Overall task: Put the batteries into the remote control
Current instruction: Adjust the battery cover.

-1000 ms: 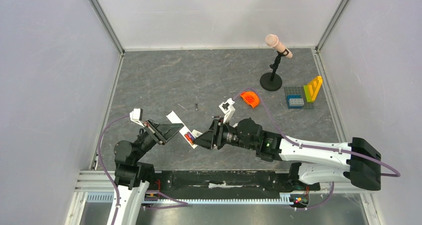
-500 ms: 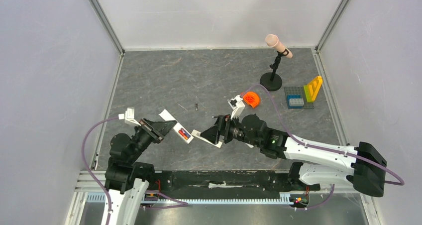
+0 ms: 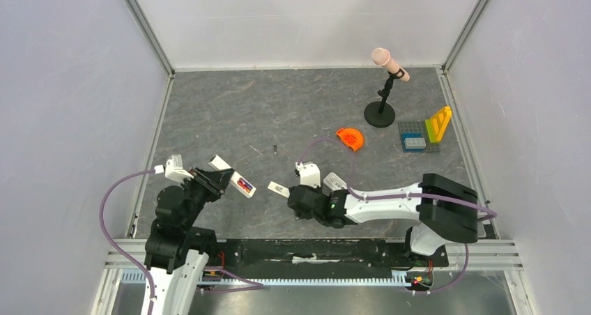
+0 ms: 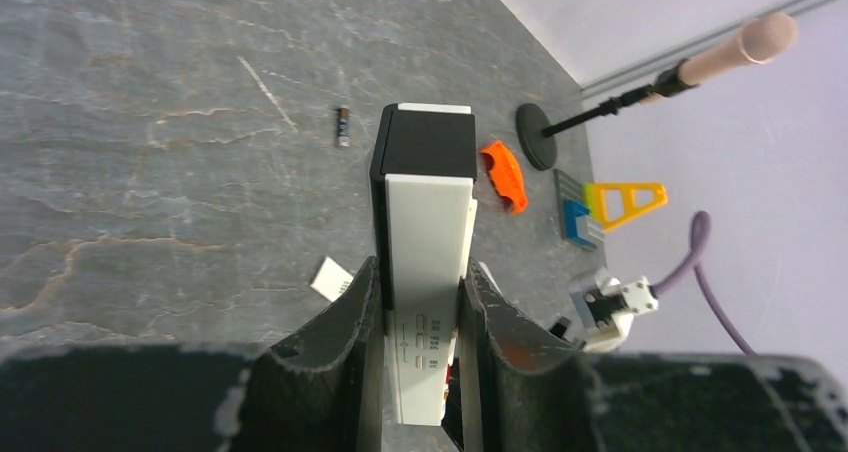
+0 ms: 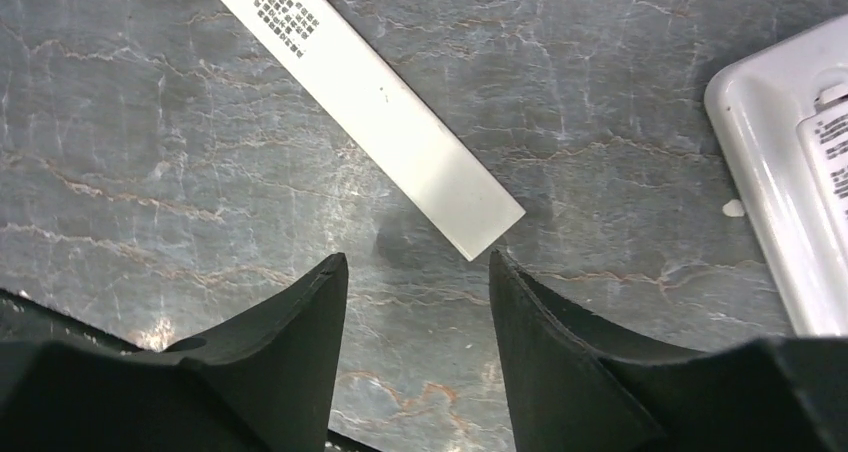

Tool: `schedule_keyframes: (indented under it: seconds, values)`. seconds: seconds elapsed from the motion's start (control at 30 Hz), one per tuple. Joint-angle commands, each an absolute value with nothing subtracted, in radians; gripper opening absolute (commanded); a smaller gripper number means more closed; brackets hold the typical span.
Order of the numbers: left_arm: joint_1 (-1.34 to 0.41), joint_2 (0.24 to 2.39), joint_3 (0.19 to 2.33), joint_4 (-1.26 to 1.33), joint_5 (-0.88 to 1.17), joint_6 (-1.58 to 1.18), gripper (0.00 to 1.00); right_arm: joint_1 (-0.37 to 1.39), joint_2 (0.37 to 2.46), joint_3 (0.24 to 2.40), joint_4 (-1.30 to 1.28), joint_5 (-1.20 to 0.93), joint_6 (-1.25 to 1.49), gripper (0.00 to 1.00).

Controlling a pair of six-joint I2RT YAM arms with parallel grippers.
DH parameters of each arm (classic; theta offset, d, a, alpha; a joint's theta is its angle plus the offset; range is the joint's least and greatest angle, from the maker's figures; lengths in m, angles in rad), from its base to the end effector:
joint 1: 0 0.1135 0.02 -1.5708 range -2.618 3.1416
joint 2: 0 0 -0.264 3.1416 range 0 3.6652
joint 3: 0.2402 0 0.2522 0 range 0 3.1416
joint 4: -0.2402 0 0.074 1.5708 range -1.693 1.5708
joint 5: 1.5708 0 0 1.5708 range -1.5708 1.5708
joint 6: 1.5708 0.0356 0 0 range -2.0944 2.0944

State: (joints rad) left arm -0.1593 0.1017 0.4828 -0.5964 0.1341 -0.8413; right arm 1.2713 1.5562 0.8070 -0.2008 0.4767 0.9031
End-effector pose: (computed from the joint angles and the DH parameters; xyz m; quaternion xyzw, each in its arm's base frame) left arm 0.0676 -0.0157 0.2638 -0.2203 0.7465 -0.3459 0.5239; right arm 0.1035 0.2797 0.1687 -0.0985 0.9229 0.1582 0.3370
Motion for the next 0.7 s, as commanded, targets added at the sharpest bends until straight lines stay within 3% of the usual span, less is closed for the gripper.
schedule_keyframes:
  seconds: [0.0,0.33,0.67]
  values:
    - [-0.16,0.044,0.429,-0.575,0.039,-0.839,0.02,1.292,1.622,0.907,-0.283,0.607,1.023,0.55]
    - [-0.16,-0.026,0.405,-0.653,-0.151,-0.895,0.02,1.292,1.698,0.949,-0.373,0.659,1.139,0.51]
    - [-0.16,-0.02,0.389,-0.649,-0.168,-0.91,0.02,1.224,1.764,0.956,-0.331,0.612,1.124,0.5]
